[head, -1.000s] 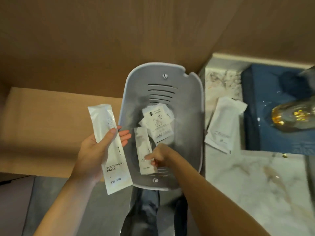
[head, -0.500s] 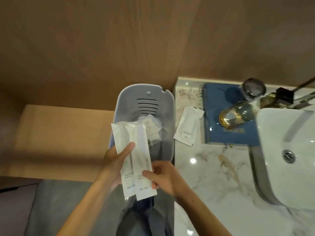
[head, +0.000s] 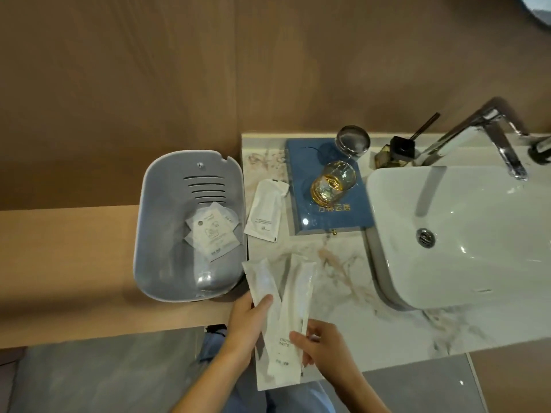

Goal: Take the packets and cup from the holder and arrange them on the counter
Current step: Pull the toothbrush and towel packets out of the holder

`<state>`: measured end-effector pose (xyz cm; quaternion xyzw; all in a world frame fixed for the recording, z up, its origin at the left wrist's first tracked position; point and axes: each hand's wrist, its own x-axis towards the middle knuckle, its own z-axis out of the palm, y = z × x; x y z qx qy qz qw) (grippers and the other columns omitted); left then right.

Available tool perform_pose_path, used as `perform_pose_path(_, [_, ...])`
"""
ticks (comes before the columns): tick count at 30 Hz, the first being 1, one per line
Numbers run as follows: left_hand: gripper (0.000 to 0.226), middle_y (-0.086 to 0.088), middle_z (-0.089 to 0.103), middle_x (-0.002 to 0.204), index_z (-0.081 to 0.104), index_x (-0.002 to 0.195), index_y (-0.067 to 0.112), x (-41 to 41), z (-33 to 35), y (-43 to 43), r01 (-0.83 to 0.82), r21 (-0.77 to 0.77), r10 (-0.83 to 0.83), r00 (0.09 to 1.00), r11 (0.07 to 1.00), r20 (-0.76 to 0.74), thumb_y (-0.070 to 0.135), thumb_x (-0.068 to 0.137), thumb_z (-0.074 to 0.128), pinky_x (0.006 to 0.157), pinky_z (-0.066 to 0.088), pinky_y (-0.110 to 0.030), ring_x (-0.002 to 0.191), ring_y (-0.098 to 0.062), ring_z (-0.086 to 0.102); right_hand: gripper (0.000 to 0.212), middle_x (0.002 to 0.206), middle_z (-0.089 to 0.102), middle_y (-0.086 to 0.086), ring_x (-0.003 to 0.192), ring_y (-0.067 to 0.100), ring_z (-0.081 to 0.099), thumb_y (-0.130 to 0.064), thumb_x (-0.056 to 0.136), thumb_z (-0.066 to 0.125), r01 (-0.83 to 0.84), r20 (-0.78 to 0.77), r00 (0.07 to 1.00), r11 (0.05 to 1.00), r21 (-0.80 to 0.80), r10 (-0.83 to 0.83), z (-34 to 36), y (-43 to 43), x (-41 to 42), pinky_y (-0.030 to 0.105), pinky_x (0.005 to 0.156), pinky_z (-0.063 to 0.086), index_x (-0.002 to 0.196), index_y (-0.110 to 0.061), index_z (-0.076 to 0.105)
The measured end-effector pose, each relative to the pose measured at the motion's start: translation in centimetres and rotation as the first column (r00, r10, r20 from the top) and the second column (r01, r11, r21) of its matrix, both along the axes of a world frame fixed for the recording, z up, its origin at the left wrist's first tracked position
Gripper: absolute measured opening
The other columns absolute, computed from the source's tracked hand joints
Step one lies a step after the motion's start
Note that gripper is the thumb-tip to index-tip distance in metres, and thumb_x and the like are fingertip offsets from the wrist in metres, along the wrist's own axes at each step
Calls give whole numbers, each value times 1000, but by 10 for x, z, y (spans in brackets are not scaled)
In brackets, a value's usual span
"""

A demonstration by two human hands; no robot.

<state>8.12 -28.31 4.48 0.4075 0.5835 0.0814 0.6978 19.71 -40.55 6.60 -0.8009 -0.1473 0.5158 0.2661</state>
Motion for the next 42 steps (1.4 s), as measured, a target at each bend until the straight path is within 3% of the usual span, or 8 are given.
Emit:
perform_pose_path(5, [18, 6, 76, 100, 72, 111, 15, -1, -18, 0, 241, 263, -199, 964, 934, -174, 15, 93, 69, 82, 60, -32, 96, -14, 73, 22, 68, 72, 7, 60, 24, 69, -22, 89, 66, -101, 175, 978, 991, -83, 114, -16, -19, 16, 39, 63, 58, 72, -9, 65])
perform_pose_path(10, [28, 12, 57, 63, 58, 69, 26, -4, -23, 10, 361, 426, -224, 914, 830, -337, 21, 87, 78, 50, 37, -13, 58, -8, 54, 39, 63, 60, 3, 53, 19, 59, -37, 96, 57, -260, 338, 884, 941, -219, 323, -24, -26, 28, 29, 52, 46, 65, -16, 46])
perform_pose_path(18, [51, 9, 45, 57, 40, 61, 23, -3, -30, 17, 590, 433, -350, 782, 682, -515, 50, 86, 75, 50, 32, -26, 51, -9, 41, 50, 55, 57, -3, 52, 11, 57, -59, 89, 58, -314, 429, 757, 850, -423, 493, -16, -22, 33, 25, 52, 47, 56, -22, 53])
perform_pose_path(23, [55, -1, 65, 71, 58, 77, 14, 3, -24, 22, 721, 424, -421, 676, 549, -605, 68, 87, 61, 62, 51, -33, 72, -21, 68, 54, 56, 60, -3, 56, 16, 62, -64, 92, 51, -300, 475, 702, 825, -479, 531, -1, -6, 35, 31, 56, 50, 60, -20, 53])
perform_pose_path(30, [42, 1, 60, 67, 56, 76, 21, -61, -5, 108, 285, 568, -51, 919, 772, -392, 58, 95, 52, 57, 44, -34, 64, -20, 59, 28, 63, 64, -2, 59, 7, 63, -40, 95, 60, -513, 517, 755, 854, 83, 403, 42, 148, -17, 26, 59, 53, 74, -22, 61])
perform_pose_path(33, [25, -8, 66, 110, 62, 119, 16, -116, -12, 162, 173, 766, 214, 902, 619, -376, 27, 96, 63, 82, 48, -36, 100, -28, 62, 12, 76, 73, 1, 63, 8, 70, -22, 93, 64, -259, 144, 963, 926, 275, 227, -6, 241, -56, 26, 62, 56, 85, -14, 67])
perform_pose_path(39, [63, -3, 45, 158, 28, 160, 24, -141, -71, 228, 100, 530, 54, 962, 842, -268, 36, 103, 53, 118, 39, -45, 141, -19, 47, 5, 101, 66, 15, 71, 26, 68, -6, 93, 64, -3, -101, 995, 996, -84, -5, -204, 337, -64, 42, 72, 59, 91, -9, 60])
perform_pose_path(42, [38, 10, 67, 112, 44, 144, 24, -129, -84, 222, 141, 618, 14, 971, 774, -239, 13, 108, 41, 80, 49, -6, 94, -4, 63, 26, 110, 72, 16, 92, 33, 72, -10, 81, 75, -94, 78, 990, 969, -229, 115, -289, 343, -34, 45, 80, 62, 105, -8, 66])
